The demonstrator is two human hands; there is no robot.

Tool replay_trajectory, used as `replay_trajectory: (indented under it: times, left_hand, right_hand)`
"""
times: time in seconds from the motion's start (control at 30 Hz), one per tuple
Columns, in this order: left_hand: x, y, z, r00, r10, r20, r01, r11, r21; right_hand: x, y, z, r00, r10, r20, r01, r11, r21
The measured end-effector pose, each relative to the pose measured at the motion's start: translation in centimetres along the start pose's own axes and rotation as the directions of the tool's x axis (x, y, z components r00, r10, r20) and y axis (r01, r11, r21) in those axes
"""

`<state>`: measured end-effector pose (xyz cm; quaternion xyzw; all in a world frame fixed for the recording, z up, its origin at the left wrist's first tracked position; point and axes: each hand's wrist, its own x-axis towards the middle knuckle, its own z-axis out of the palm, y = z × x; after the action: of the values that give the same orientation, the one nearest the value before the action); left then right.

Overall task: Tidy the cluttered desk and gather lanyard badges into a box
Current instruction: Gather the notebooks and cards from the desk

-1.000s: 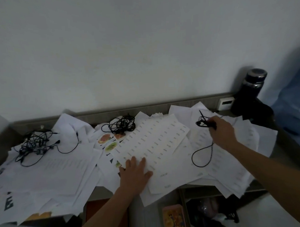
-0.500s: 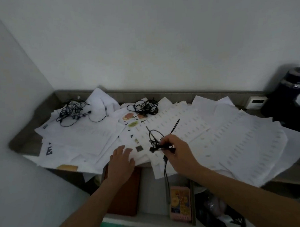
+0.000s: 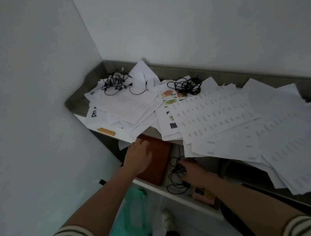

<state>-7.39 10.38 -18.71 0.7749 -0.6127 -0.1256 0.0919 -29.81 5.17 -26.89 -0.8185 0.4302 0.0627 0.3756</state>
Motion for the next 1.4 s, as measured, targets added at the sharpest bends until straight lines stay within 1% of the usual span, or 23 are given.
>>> replay_trajectory:
  times: [0.07,0.17,0.23,0.3,0.37,0.43,0.47,0.53,0.63,0.7,0.73,0.8,0.83,0.9,0.97,1.03,1.1,1.17,1.23,1.3,1.4]
  left_hand:
    - [0.5,0.2,-0.4,1.0,0.009,-0.008,-0.009,1.0,-0.014]
    - [2.8,0.6,-1.6,0.998,0.047,-0.033,-0.048,0.999,-0.023]
    - [4.8,0.6,-2.3,0.996,0.066,-0.057,-0.068,0.997,-0.035]
    - [7.3,0.8,-3.0,0.995,0.071,-0.065,-0.075,0.995,-0.064]
    - [10.2,1.1,-3.4,0.995,0.085,-0.057,-0.089,0.992,-0.086]
    - [12.8,1.7,-3.7,0.994,0.101,-0.04,-0.105,0.99,-0.093]
    - [14.6,2.2,-3.8,0.992,0.121,-0.032,-0.124,0.987,-0.103]
    - [17.4,3.3,-4.0,0.987,0.163,-0.006,-0.163,0.979,-0.123]
    - [21.7,5.4,-4.0,0.969,0.243,0.056,-0.23,0.958,-0.172]
    - [24.4,7.0,-3.6,0.969,0.229,0.097,-0.203,0.953,-0.225]
    - [25.5,7.8,-3.1,0.972,0.21,0.103,-0.177,0.949,-0.262]
    - [26.9,9.2,-2.8,0.982,0.154,0.109,-0.112,0.942,-0.317]
    - [29.4,10.8,-1.4,0.972,0.179,0.15,-0.125,0.941,-0.315]
    - [29.7,11.5,-1.4,0.969,0.189,0.161,-0.148,0.96,-0.238]
    - [31.1,12.8,-0.2,0.954,0.202,0.223,-0.177,0.976,-0.125]
    - [31.9,13.6,1.0,0.946,0.208,0.25,-0.207,0.978,-0.029]
    - [32.1,13.9,1.5,0.955,0.239,0.174,-0.243,0.97,-0.003]
    - [32.0,13.6,1.6,0.955,0.286,0.074,-0.284,0.958,-0.041]
    - [31.6,13.0,1.3,0.954,0.299,0.013,-0.294,0.944,-0.15]
    - [30.3,12.4,0.6,0.956,0.287,-0.059,-0.292,0.916,-0.274]
    - [27.2,11.3,-0.9,0.958,0.243,-0.154,-0.286,0.865,-0.412]
  right_hand:
    - [-0.3,-0.8,-0.8,1.0,-0.007,0.006,0.006,1.0,0.029]
    - [-1.5,-1.7,-2.5,0.997,-0.078,-0.022,0.076,0.994,-0.072]
    - [-2.8,-2.7,-3.3,0.978,-0.184,-0.102,0.173,0.979,-0.107]
    - [-4.0,-3.8,-4.5,0.936,-0.253,-0.244,0.248,0.967,-0.055]
    - [-4.0,-4.4,-6.6,0.894,-0.241,-0.378,0.261,0.965,0.003]
    - [-2.8,-3.9,-8.8,0.827,-0.206,-0.524,0.241,0.971,-0.003]
    - [-1.7,-3.3,-10.1,0.788,-0.162,-0.595,0.193,0.981,-0.012]
    - [0.4,-1.8,-12.6,0.75,-0.039,-0.66,0.056,0.998,0.004]
    - [3.4,0.8,-15.1,0.779,0.204,-0.593,-0.241,0.97,0.018]
    - [4.5,2.6,-15.3,0.778,0.307,-0.548,-0.386,0.922,-0.033]
    - [4.7,3.3,-14.8,0.771,0.331,-0.543,-0.429,0.901,-0.06]
    - [4.7,3.9,-13.5,0.766,0.298,-0.569,-0.44,0.889,-0.127]
    - [5.4,5.0,-13.1,0.746,0.336,-0.574,-0.472,0.876,-0.101]
    - [5.2,4.5,-12.6,0.745,0.29,-0.601,-0.454,0.88,-0.138]
    - [5.4,4.8,-12.7,0.736,0.302,-0.606,-0.463,0.877,-0.125]
    - [5.5,5.0,-12.7,0.721,0.311,-0.619,-0.469,0.877,-0.106]
    - [5.4,5.2,-12.7,0.713,0.309,-0.629,-0.469,0.877,-0.101]
    - [5.5,5.4,-12.6,0.713,0.313,-0.628,-0.472,0.876,-0.099]
    - [5.5,5.5,-12.6,0.713,0.309,-0.629,-0.472,0.875,-0.106]
    - [5.5,5.6,-12.7,0.716,0.306,-0.628,-0.47,0.876,-0.11]
    - [5.4,5.8,-12.9,0.72,0.29,-0.631,-0.456,0.882,-0.116]
